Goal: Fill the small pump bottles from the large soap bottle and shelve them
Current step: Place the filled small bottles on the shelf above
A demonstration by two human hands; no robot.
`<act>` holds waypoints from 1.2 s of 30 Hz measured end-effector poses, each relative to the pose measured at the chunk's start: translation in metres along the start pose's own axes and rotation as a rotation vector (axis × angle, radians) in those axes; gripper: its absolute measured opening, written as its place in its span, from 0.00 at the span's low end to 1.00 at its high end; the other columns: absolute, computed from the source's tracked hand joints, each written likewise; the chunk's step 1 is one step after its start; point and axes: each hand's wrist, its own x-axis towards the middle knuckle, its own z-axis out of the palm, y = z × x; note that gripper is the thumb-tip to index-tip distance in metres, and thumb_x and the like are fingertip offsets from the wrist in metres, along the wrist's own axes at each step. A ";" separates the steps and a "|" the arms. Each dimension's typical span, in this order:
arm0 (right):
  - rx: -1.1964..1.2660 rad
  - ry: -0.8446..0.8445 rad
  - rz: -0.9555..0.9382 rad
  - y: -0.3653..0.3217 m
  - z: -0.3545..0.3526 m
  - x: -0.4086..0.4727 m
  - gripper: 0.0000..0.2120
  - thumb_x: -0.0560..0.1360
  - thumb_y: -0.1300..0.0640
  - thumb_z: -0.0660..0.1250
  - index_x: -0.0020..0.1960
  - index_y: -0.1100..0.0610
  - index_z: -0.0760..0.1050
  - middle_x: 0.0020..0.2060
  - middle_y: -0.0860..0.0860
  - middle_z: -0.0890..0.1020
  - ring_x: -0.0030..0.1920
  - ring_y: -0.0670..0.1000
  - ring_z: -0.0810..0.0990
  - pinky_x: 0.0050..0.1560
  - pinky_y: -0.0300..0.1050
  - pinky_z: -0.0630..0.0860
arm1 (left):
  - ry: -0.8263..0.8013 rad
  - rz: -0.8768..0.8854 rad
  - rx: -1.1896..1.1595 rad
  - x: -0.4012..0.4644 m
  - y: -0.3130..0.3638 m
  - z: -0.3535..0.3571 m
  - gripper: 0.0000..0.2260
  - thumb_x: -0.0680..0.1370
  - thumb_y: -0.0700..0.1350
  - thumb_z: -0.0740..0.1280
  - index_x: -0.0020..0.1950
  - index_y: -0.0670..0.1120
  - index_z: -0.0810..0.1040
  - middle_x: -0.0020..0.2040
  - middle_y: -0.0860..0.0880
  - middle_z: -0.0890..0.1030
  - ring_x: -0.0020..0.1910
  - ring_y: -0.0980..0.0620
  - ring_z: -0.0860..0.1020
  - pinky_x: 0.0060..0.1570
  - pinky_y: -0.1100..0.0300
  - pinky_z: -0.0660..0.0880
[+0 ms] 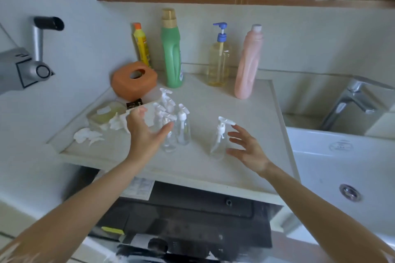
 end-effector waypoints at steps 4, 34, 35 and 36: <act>-0.261 0.027 -0.047 -0.006 0.022 0.007 0.30 0.74 0.63 0.71 0.72 0.52 0.66 0.59 0.53 0.77 0.58 0.52 0.78 0.58 0.46 0.78 | -0.218 -0.214 0.078 -0.001 -0.025 0.010 0.27 0.66 0.54 0.78 0.56 0.50 0.67 0.53 0.50 0.73 0.47 0.53 0.74 0.41 0.65 0.68; -0.077 -0.165 -0.560 -0.246 -0.203 0.211 0.16 0.76 0.70 0.64 0.61 0.57 0.68 0.55 0.53 0.77 0.56 0.50 0.77 0.55 0.42 0.75 | -0.061 0.277 -0.031 0.168 0.297 0.168 0.11 0.66 0.50 0.78 0.43 0.53 0.79 0.39 0.54 0.84 0.39 0.56 0.82 0.44 0.56 0.80; -0.083 -0.172 -0.558 -0.256 -0.216 0.228 0.16 0.77 0.70 0.64 0.61 0.58 0.68 0.55 0.54 0.78 0.57 0.51 0.77 0.54 0.43 0.76 | -0.039 0.274 -0.009 0.183 0.310 0.180 0.11 0.66 0.52 0.78 0.41 0.54 0.79 0.38 0.54 0.84 0.39 0.56 0.82 0.44 0.56 0.80; -0.093 -0.179 -0.538 -0.261 -0.224 0.241 0.16 0.77 0.69 0.64 0.62 0.58 0.68 0.56 0.55 0.78 0.57 0.52 0.78 0.54 0.45 0.77 | -0.029 0.264 0.022 0.193 0.317 0.187 0.11 0.65 0.54 0.78 0.41 0.54 0.79 0.38 0.54 0.83 0.39 0.56 0.82 0.44 0.56 0.80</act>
